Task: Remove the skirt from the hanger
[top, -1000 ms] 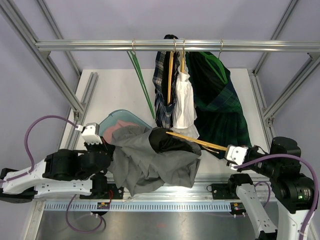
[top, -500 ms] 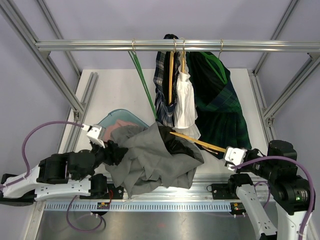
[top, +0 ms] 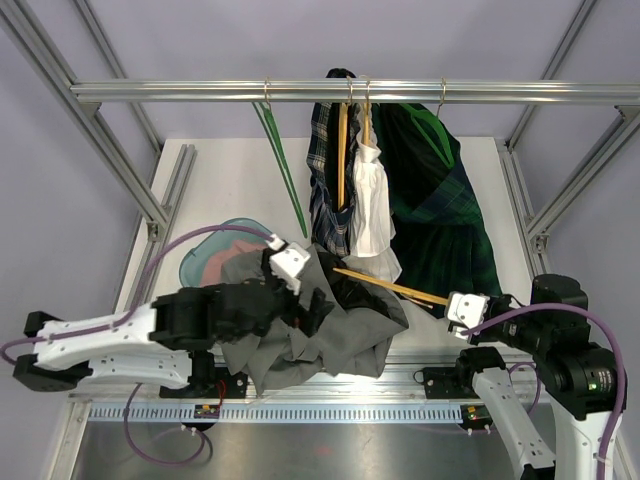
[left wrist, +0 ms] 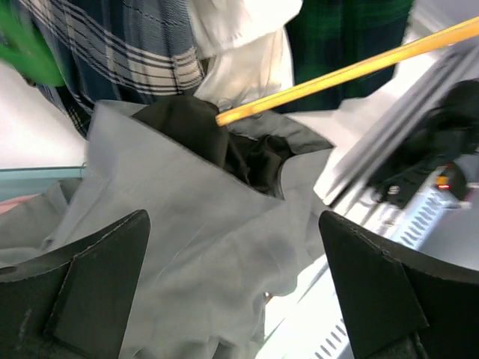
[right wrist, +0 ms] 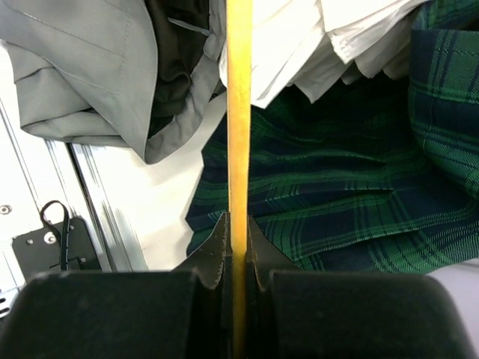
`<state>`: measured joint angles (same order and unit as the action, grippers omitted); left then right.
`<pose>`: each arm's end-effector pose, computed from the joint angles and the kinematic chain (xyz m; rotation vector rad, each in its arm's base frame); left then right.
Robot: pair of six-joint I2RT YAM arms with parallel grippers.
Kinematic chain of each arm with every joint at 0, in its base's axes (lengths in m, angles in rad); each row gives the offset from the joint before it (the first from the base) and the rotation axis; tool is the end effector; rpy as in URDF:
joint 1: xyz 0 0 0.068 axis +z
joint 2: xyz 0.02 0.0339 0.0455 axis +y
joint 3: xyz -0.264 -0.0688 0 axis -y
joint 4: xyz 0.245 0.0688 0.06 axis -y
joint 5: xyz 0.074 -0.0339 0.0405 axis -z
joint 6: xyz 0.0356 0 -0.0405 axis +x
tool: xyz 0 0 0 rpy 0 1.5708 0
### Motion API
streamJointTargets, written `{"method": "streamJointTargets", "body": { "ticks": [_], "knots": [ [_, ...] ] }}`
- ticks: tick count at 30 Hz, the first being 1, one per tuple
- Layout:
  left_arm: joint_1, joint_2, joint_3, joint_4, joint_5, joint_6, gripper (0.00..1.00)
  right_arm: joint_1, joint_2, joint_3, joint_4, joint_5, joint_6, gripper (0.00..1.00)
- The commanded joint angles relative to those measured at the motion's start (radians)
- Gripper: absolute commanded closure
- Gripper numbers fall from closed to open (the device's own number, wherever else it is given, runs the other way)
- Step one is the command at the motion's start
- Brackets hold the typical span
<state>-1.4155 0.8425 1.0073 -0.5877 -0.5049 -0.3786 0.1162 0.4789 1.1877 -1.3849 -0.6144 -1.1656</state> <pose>0.0436 -0.1673 0.3667 0.6920 1.8772 -0.6795 0.0106 0.0219 0.3757 -1.5005 1.4810 0.0713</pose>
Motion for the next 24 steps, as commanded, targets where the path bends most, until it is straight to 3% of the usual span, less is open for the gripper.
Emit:
{"method": "streamJointTargets", "body": {
  "ticks": [1, 5, 7, 9, 11, 12, 14, 15, 19, 24],
  "knots": [
    [-0.031, 0.107, 0.042, 0.046, -0.191, -0.048, 0.01, 0.007, 0.018, 0.004, -0.255, -0.061, -0.002, 1.0],
    [-0.059, 0.181, 0.024, -0.014, -0.391, -0.233, 0.01, 0.008, 0.018, 0.0, -0.256, -0.074, 0.003, 1.0],
    [-0.06, 0.201, 0.005, -0.041, -0.492, -0.397, 0.02, 0.008, 0.017, -0.005, -0.255, -0.084, 0.004, 1.0],
    [-0.06, 0.213, -0.025, -0.066, -0.558, -0.524, 0.07, 0.007, 0.017, -0.007, -0.255, -0.099, 0.007, 1.0],
    [-0.06, 0.236, -0.05, -0.048, -0.578, -0.563, 0.18, 0.008, 0.017, -0.008, -0.255, -0.111, 0.014, 1.0],
    [-0.06, 0.242, -0.08, -0.034, -0.592, -0.583, 0.31, 0.007, 0.015, -0.008, -0.255, -0.113, 0.015, 1.0],
    [-0.059, 0.241, -0.114, 0.012, -0.603, -0.591, 0.47, 0.007, 0.01, -0.007, -0.255, -0.116, 0.021, 1.0],
    [-0.059, 0.239, -0.136, 0.015, -0.612, -0.612, 0.64, 0.008, 0.007, -0.005, -0.256, -0.114, 0.024, 1.0],
    [-0.059, 0.228, -0.147, -0.055, -0.641, -0.687, 1.0, 0.007, -0.005, -0.003, -0.256, -0.102, 0.029, 1.0],
    [-0.059, 0.138, -0.15, -0.387, -0.679, -0.955, 1.0, 0.01, -0.014, 0.007, -0.256, -0.05, 0.024, 1.0]
  ]
}}
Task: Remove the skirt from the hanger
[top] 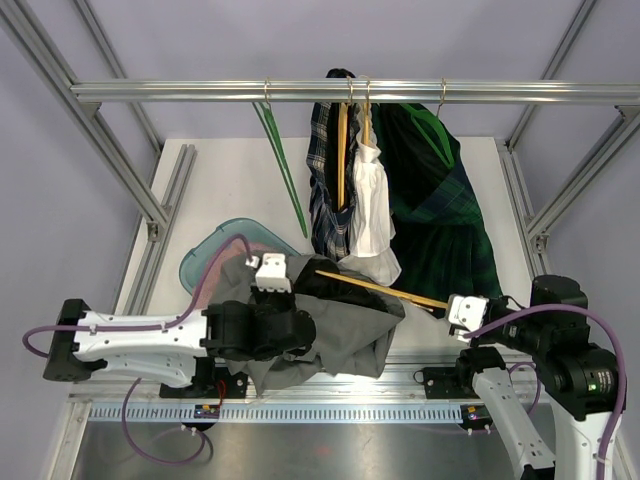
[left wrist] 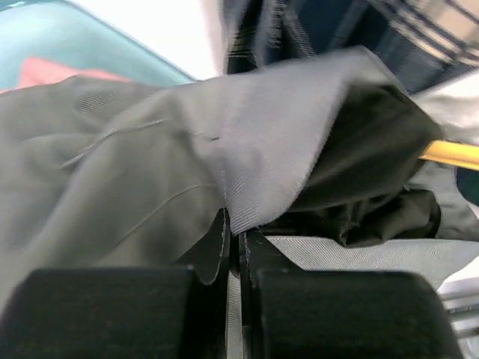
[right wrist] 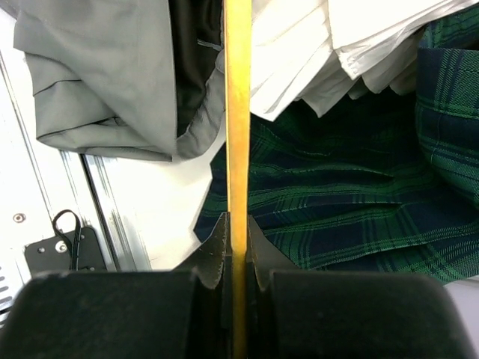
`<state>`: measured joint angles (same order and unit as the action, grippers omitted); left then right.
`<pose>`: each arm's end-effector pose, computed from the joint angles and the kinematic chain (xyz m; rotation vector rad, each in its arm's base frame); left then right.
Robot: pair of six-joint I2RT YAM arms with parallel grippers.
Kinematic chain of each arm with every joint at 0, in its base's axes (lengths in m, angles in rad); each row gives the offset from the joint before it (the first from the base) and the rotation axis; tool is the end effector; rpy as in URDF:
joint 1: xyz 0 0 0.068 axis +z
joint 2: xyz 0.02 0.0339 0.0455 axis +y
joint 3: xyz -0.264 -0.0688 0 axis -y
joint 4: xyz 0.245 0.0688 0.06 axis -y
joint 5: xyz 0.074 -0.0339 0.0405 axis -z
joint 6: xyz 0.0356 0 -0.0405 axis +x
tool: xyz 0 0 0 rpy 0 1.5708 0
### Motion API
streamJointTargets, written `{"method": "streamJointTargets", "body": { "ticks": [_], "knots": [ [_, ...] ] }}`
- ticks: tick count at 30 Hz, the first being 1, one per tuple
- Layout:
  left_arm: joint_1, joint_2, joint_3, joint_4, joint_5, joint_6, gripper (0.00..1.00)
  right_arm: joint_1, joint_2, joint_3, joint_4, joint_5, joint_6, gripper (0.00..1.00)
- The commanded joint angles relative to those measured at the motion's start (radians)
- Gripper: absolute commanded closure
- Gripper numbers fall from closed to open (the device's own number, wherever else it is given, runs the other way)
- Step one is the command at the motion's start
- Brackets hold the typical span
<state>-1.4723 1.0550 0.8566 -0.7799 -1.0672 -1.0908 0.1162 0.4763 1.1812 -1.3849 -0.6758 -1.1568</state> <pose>0.0500 -0.1887 0.2780 0.0246 1.9906 -0.2430 0.0096 0.0235 0.3750 -1.5007 1.4497 0.1390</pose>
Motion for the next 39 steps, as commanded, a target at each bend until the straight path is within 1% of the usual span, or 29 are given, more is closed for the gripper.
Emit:
{"method": "streamJointTargets", "body": {
  "ticks": [1, 3, 4, 6, 8, 9, 10, 11, 12, 13, 14, 15, 16, 17, 18, 19, 20, 21, 22, 23, 24, 27, 28, 29, 30, 32, 36, 39],
  "knots": [
    [0.0, -0.09, -0.004, -0.293, -0.119, -0.288, 1.0, 0.011, -0.013, 0.015, -0.256, 0.022, 0.016, 1.0],
    [0.0, -0.15, -0.03, -0.353, -0.116, -0.368, 1.0, 0.011, -0.022, 0.02, -0.256, 0.022, 0.019, 1.0],
    [0.001, -0.171, -0.043, -0.383, -0.111, -0.383, 1.0, 0.01, -0.024, 0.021, -0.256, 0.015, 0.028, 1.0],
    [0.001, -0.225, -0.079, -0.386, -0.102, -0.389, 1.0, 0.01, -0.027, 0.035, -0.256, -0.001, 0.04, 1.0],
    [0.001, -0.254, -0.099, -0.319, -0.096, -0.338, 1.0, 0.011, -0.027, 0.047, -0.258, -0.036, 0.058, 1.0],
    [0.001, -0.269, -0.117, -0.271, -0.086, -0.226, 1.0, 0.01, -0.024, 0.063, -0.258, -0.05, 0.062, 1.0],
    [0.001, -0.294, -0.128, -0.139, -0.076, -0.145, 1.0, 0.01, -0.021, 0.07, -0.258, -0.073, 0.066, 1.0],
    [0.001, -0.308, -0.142, -0.069, -0.05, 0.003, 1.0, 0.01, -0.018, 0.08, -0.258, -0.083, 0.066, 1.0],
    [0.001, -0.317, -0.158, -0.014, -0.037, 0.046, 1.0, 0.01, -0.009, 0.102, -0.256, -0.093, 0.069, 1.0],
    [0.001, -0.332, -0.168, 0.075, -0.028, 0.09, 1.0, 0.01, -0.004, 0.115, -0.256, -0.112, 0.077, 1.0],
    [0.001, -0.339, -0.174, 0.121, -0.005, 0.185, 1.0, 0.01, 0.002, 0.136, -0.256, -0.123, 0.078, 1.0],
    [0.001, -0.345, -0.188, 0.166, 0.009, 0.233, 1.0, 0.01, 0.007, 0.141, -0.256, -0.133, 0.075, 1.0],
    [0.0, -0.363, -0.2, 0.303, 0.033, 0.303, 1.0, 0.011, 0.007, 0.141, -0.256, -0.149, 0.071, 1.0],
    [0.001, -0.371, -0.215, 0.391, 0.12, 0.474, 1.0, 0.01, 0.011, 0.129, -0.256, -0.157, 0.066, 1.0],
    [0.0, -0.38, -0.234, 0.475, 0.175, 0.547, 1.0, 0.011, 0.013, 0.117, -0.256, -0.166, 0.06, 1.0],
    [0.0, -0.385, -0.255, 0.619, 0.231, 0.61, 0.98, 0.01, 0.013, 0.104, -0.256, -0.169, 0.045, 1.0],
    [0.0, -0.386, -0.257, 0.663, 0.324, 0.702, 0.91, 0.01, 0.015, 0.075, -0.255, -0.169, 0.037, 1.0],
    [-0.002, -0.385, -0.252, 0.692, 0.369, 0.739, 0.81, 0.01, 0.019, 0.064, -0.255, -0.163, 0.031, 1.0],
    [-0.003, -0.382, -0.231, 0.714, 0.413, 0.781, 0.65, 0.01, 0.022, 0.055, -0.255, -0.157, 0.022, 1.0],
    [-0.005, -0.377, -0.216, 0.7, 0.474, 0.843, 0.59, 0.01, 0.03, 0.045, -0.253, -0.15, 0.02, 1.0],
    [-0.008, -0.378, -0.2, 0.668, 0.502, 0.873, 0.49, 0.01, 0.033, 0.041, -0.253, -0.137, 0.017, 1.0],
    [-0.016, -0.406, -0.156, 0.598, 0.61, 0.985, 0.3, 0.01, 0.045, 0.035, -0.253, -0.127, 0.003, 1.0],
    [-0.017, -0.414, -0.139, 0.579, 0.651, 1.028, 0.16, 0.01, 0.047, 0.029, -0.255, -0.126, -0.001, 1.0],
    [-0.022, -0.43, -0.127, 0.559, 0.67, 1.048, 0.12, 0.011, 0.057, 0.025, -0.253, -0.125, -0.007, 1.0],
    [-0.025, -0.437, -0.113, 0.515, 0.687, 1.066, 0.01, 0.011, 0.062, 0.018, -0.253, -0.125, -0.02, 1.0],
    [-0.028, -0.444, -0.058, 0.463, 0.702, 1.12, 0.01, 0.01, 0.085, -0.001, -0.253, -0.126, -0.033, 1.0],
    [-0.028, -0.417, 0.067, 0.305, 0.708, 1.207, 0.01, 0.011, 0.108, -0.035, -0.255, -0.146, -0.081, 1.0],
    [-0.028, -0.394, 0.116, 0.268, 0.696, 1.278, 0.01, 0.01, 0.113, -0.046, -0.255, -0.177, -0.125, 1.0]
  ]
}}
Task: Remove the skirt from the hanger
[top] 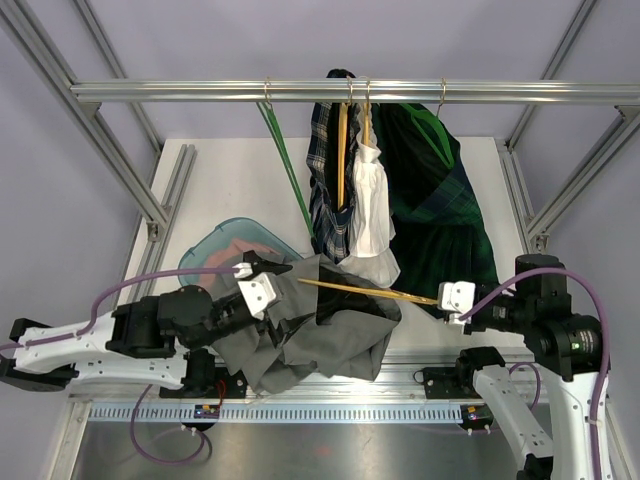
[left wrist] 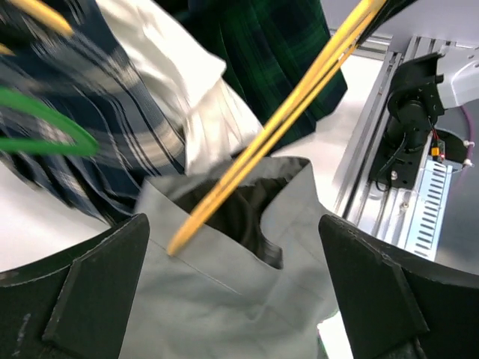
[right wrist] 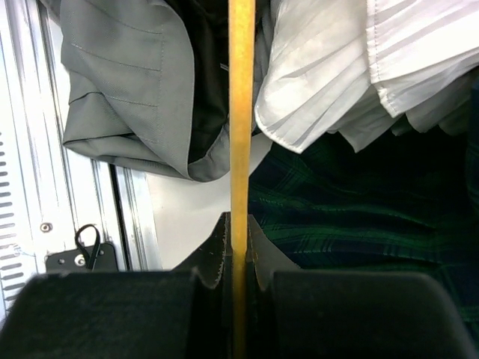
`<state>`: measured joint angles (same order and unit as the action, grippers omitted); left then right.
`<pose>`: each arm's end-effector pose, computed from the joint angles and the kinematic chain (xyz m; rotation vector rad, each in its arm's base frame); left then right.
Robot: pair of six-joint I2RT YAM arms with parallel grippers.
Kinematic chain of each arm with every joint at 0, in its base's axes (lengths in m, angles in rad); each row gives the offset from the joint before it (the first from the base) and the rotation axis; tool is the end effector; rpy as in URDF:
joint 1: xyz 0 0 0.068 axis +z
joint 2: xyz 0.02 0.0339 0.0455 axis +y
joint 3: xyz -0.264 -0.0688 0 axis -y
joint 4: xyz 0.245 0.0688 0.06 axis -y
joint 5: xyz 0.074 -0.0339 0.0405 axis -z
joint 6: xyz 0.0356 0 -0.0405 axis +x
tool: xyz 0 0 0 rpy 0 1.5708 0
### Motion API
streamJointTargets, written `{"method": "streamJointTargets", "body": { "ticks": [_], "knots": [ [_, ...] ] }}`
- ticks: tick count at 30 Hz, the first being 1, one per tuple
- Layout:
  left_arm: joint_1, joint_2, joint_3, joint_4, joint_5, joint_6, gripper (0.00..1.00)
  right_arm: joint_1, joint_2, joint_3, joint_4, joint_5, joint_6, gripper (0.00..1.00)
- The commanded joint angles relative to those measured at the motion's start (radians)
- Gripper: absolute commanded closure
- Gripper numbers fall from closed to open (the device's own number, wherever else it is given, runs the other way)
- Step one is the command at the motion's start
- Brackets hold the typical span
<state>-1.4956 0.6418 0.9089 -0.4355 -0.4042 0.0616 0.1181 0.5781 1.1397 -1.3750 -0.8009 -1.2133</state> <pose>0.0240 -0.1328 0.3762 1.0144 1.4599 -0.7014 0.0389 0.0304 0.3672 -1.5663 1.4251 0.3221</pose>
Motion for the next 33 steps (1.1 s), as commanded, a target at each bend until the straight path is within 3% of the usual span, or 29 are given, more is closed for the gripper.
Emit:
{"method": "streamJointTargets", "body": {
  "ticks": [1, 7, 12, 15, 16, 17, 20, 27, 29, 30, 33],
  "knots": [
    [-0.005, 0.031, 0.065, -0.078, 0.057, 0.185, 0.01, 0.009, 0.009, -0.009, -0.265, -0.064, -0.08, 1.0],
    [-0.005, 0.133, 0.076, -0.065, 0.15, 0.365, 0.01, 0.008, 0.034, 0.008, -0.266, -0.149, -0.149, 1.0],
    [-0.003, 0.183, 0.096, -0.011, 0.088, 0.432, 0.02, 0.009, 0.055, 0.038, -0.268, -0.195, -0.153, 1.0],
    [-0.003, 0.191, 0.1, 0.032, 0.073, 0.452, 0.2, 0.014, 0.054, 0.046, -0.268, -0.221, -0.147, 1.0],
    [-0.003, 0.197, 0.102, 0.04, 0.061, 0.451, 0.29, 0.014, 0.054, 0.048, -0.268, -0.227, -0.146, 1.0],
    [-0.003, 0.202, 0.107, 0.043, 0.056, 0.451, 0.46, 0.014, 0.051, 0.048, -0.268, -0.231, -0.143, 1.0],
    [-0.003, 0.214, 0.102, 0.05, 0.064, 0.451, 0.58, 0.015, 0.046, 0.042, -0.266, -0.25, -0.141, 1.0],
    [-0.003, 0.263, 0.105, 0.034, 0.09, 0.431, 0.65, 0.017, 0.04, 0.035, -0.268, -0.274, -0.14, 1.0],
    [-0.003, 0.268, 0.107, 0.038, 0.093, 0.431, 0.76, 0.017, 0.035, 0.032, -0.268, -0.277, -0.14, 1.0],
    [-0.003, 0.268, 0.108, 0.044, 0.091, 0.428, 1.0, 0.017, 0.034, 0.031, -0.266, -0.276, -0.137, 1.0],
    [-0.003, 0.239, 0.107, 0.076, 0.094, 0.394, 1.0, 0.015, 0.032, 0.025, -0.266, -0.265, -0.132, 1.0]
  ]
}}
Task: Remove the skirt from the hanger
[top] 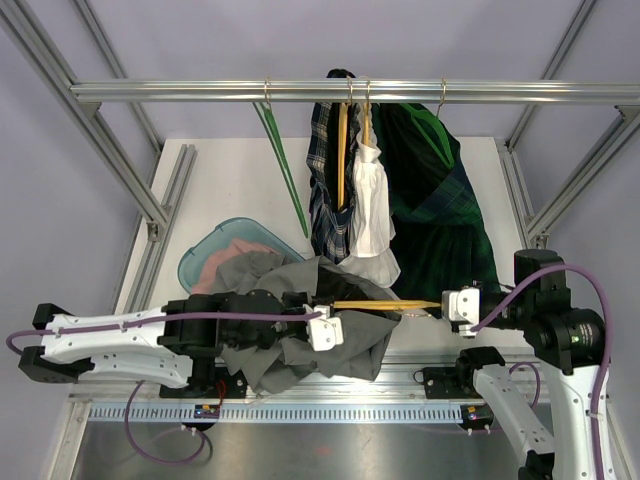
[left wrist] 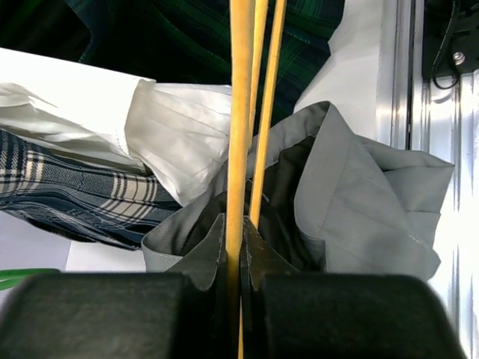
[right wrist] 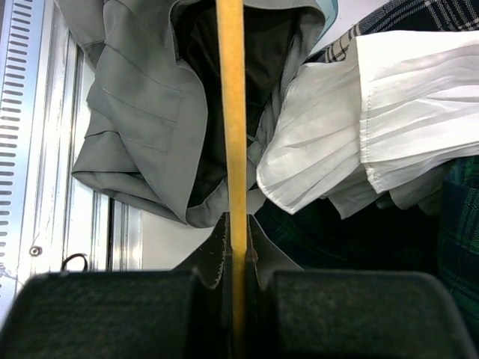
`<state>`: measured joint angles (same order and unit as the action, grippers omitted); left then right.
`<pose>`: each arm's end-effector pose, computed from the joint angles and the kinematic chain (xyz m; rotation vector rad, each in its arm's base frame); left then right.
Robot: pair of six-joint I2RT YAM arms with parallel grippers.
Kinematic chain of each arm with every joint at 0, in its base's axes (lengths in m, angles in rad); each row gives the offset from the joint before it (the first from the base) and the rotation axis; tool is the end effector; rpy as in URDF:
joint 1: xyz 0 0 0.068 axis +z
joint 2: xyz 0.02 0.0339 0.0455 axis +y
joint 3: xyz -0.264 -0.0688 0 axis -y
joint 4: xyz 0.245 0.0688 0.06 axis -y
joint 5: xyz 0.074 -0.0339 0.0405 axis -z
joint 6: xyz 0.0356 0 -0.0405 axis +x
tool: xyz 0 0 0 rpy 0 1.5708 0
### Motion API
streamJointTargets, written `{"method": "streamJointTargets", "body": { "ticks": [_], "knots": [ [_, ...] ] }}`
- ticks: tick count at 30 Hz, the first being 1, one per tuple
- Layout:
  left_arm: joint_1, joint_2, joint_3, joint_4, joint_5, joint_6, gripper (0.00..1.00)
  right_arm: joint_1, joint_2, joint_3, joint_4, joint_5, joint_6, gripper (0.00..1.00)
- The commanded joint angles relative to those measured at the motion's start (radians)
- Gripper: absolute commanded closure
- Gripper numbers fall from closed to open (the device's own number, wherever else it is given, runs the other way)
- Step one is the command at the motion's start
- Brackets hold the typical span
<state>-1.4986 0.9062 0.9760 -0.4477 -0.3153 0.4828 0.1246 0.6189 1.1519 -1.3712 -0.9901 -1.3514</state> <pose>0.0253 -0.1963 0.3585 1.5046 1.2358 -0.3703 0.0440 0.0355 0.3733 -1.6320 1.1863 0.4359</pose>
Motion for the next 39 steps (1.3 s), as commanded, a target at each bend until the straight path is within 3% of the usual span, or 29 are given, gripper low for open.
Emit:
{"method": "streamJointTargets", "body": {
  "ticks": [1, 4, 7, 8, 11, 12, 15, 21, 26, 39],
  "knots": [
    [0.0, -0.036, 0.035, 0.098, 0.011, -0.054, 1.0, 0.01, -0.008, 0.012, -0.272, -0.073, 0.009, 1.0],
    [0.0, -0.076, 0.03, 0.109, 0.01, -0.114, 1.0, 0.009, -0.016, 0.031, -0.267, -0.07, 0.037, 0.96],
    [0.0, -0.104, 0.024, 0.089, -0.005, -0.179, 1.0, 0.009, -0.019, 0.064, -0.237, -0.07, 0.127, 0.75],
    [0.0, -0.11, 0.018, 0.077, -0.005, -0.191, 1.0, 0.01, -0.021, 0.077, -0.194, -0.056, 0.215, 0.57],
    [0.0, -0.139, 0.004, 0.055, -0.034, -0.249, 1.0, 0.01, -0.025, 0.143, -0.048, 0.032, 0.444, 0.36],
    [0.0, -0.15, -0.011, 0.052, -0.037, -0.26, 1.0, 0.01, -0.025, 0.163, -0.014, 0.062, 0.498, 0.2],
    [0.0, -0.216, -0.057, 0.075, -0.067, -0.325, 1.0, 0.006, 0.016, 0.281, 0.047, 0.166, 0.632, 0.06],
    [0.0, -0.34, -0.073, 0.02, -0.169, -0.392, 1.0, -0.045, 0.08, 0.494, 0.13, 0.399, 0.732, 0.01],
    [0.0, -0.411, -0.043, -0.025, -0.241, -0.386, 1.0, -0.063, 0.084, 0.441, 0.293, 0.724, 0.805, 0.01],
    [0.0, -0.659, -0.152, 0.144, -0.508, -0.257, 1.0, -0.062, 0.004, 0.105, 0.42, 0.663, 0.873, 0.0]
  ]
}}
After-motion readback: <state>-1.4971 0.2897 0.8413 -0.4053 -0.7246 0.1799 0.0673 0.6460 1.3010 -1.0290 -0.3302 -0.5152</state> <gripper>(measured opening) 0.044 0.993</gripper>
